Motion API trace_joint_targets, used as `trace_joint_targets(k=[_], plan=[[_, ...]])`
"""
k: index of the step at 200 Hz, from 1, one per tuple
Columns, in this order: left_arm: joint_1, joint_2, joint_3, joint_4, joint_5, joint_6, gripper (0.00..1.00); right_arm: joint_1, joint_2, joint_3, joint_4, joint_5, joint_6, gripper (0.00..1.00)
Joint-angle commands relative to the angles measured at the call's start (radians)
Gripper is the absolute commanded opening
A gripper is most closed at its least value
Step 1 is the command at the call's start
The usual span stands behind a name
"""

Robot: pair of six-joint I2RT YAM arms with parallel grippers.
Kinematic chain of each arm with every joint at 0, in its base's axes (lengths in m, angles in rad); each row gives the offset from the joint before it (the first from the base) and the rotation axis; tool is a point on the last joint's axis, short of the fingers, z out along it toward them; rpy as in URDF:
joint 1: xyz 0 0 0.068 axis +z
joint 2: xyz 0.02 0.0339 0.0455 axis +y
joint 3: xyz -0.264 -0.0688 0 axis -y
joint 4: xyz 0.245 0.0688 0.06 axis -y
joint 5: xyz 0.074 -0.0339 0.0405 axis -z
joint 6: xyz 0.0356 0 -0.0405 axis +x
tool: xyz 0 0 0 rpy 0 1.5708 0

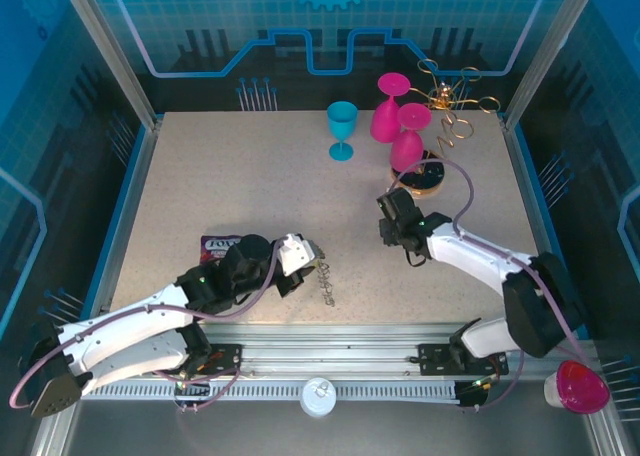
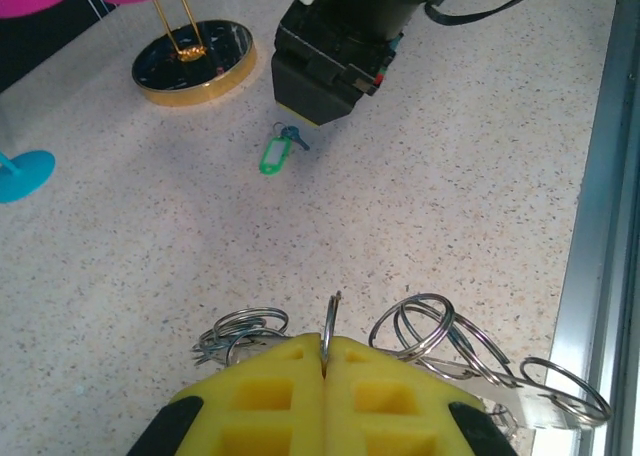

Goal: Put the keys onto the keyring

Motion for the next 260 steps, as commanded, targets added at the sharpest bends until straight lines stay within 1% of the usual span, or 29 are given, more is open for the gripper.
trace_joint_targets(k=[1, 14, 30, 73, 122, 158, 200, 260], plan=[[0.007, 0.008, 0.031, 0.031, 0.031, -0.027, 0.0, -0.061, 0.078, 0.096, -0.044, -0.025, -0.09, 0.35], [0.009, 0.01, 0.026, 0.042, 0.037, -0.021, 0.0, -0.072, 0.139, 0.121, -0.06, -0.016, -0.07, 0.36], [0.009, 0.013, 0.017, 0.064, 0.047, -0.014, 0.0, -0.072, 0.196, 0.135, -0.035, -0.008, -0.046, 0.36], [0.01, 0.014, 0.019, 0.075, 0.076, 0.007, 0.0, -0.087, 0.311, 0.188, -0.008, 0.058, 0.03, 0.38], [0.01, 0.015, 0.014, 0.092, 0.089, 0.025, 0.0, -0.102, 0.392, 0.241, -0.012, 0.086, 0.125, 0.37], [0.01, 0.009, 0.013, 0.083, 0.087, 0.03, 0.0, -0.102, 0.418, 0.246, -0.015, 0.079, 0.147, 0.35], [0.01, 0.01, 0.012, 0.084, 0.085, 0.036, 0.0, -0.097, 0.403, 0.229, -0.03, 0.084, 0.155, 0.24], [0.01, 0.023, 0.022, 0.079, 0.083, 0.046, 0.0, -0.076, 0.34, 0.188, -0.062, 0.108, 0.167, 0.08]])
